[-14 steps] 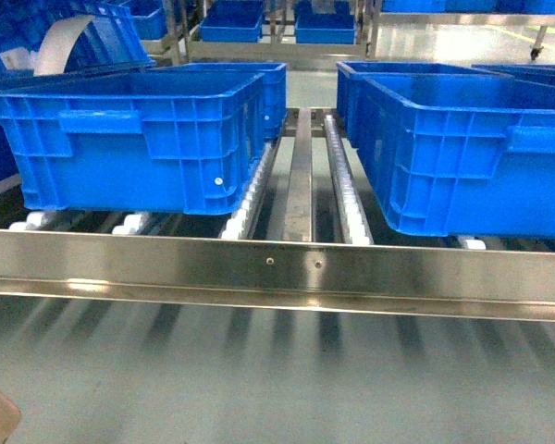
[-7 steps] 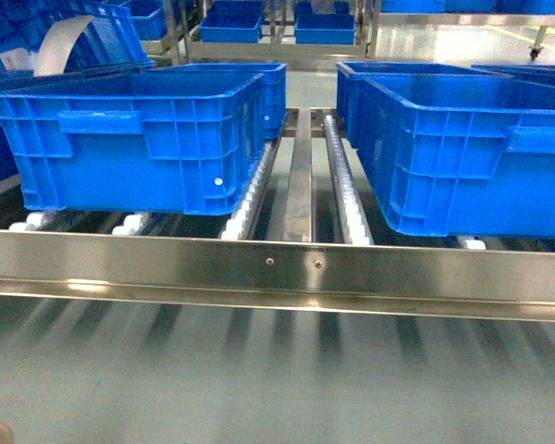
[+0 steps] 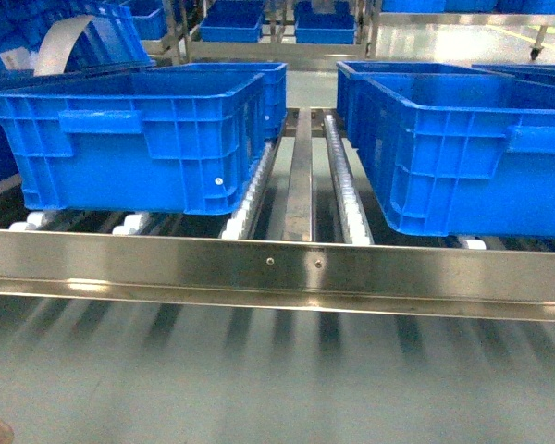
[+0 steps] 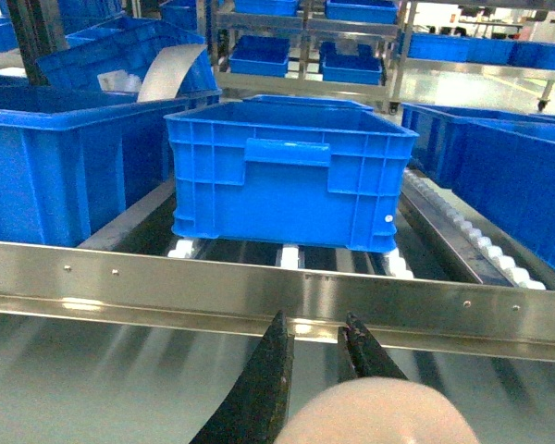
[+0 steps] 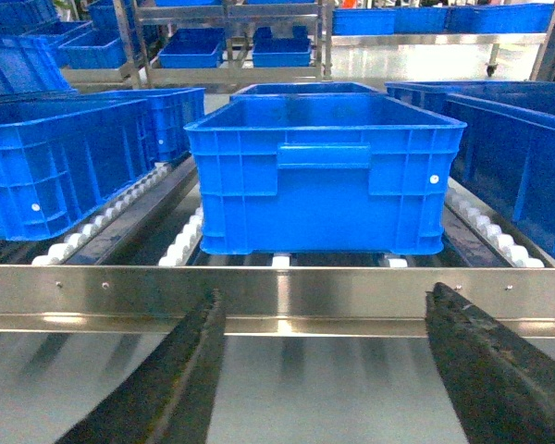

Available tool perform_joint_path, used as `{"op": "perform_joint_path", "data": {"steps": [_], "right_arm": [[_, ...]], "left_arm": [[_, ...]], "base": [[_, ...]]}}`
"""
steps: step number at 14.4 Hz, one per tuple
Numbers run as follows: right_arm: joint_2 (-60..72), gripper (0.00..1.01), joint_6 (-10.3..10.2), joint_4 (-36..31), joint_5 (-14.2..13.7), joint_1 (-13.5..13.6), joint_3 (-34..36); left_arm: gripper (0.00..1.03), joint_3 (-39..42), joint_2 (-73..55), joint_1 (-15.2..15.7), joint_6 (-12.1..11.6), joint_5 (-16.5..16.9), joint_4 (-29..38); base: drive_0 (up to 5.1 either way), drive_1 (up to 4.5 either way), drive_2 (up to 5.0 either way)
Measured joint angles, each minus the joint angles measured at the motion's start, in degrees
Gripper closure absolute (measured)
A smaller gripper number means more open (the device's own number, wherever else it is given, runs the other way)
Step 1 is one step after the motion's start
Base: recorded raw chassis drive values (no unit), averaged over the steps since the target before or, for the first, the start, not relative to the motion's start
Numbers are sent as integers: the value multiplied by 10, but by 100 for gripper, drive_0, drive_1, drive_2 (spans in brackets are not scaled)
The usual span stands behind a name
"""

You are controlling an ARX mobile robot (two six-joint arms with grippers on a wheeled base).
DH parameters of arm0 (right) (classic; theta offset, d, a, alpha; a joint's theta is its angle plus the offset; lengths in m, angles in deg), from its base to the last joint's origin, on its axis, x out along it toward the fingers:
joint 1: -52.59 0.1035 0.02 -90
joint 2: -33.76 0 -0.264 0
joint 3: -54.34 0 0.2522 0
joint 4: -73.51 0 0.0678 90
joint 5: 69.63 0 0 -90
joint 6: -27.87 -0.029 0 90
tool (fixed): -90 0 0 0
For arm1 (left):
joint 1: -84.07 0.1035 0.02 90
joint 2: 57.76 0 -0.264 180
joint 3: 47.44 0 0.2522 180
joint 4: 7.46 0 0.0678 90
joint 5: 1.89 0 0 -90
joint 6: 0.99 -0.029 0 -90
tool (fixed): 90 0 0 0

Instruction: Place part in tray to right shelf

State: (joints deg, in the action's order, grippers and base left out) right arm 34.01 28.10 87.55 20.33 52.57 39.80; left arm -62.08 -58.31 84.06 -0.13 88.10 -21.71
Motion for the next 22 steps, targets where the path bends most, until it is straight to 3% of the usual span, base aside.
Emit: {"op": "perform_joint_path", "data": {"steps": [3,22], "right_arm": [[0,3,0,0,0,0,0],[0,3,-1,0,0,0,0]], "left_arm": [[91,0,0,0,0,0,0],[91,0,0,0,0,0,0]], "base": [[0,0,0],[0,0,0]]}}
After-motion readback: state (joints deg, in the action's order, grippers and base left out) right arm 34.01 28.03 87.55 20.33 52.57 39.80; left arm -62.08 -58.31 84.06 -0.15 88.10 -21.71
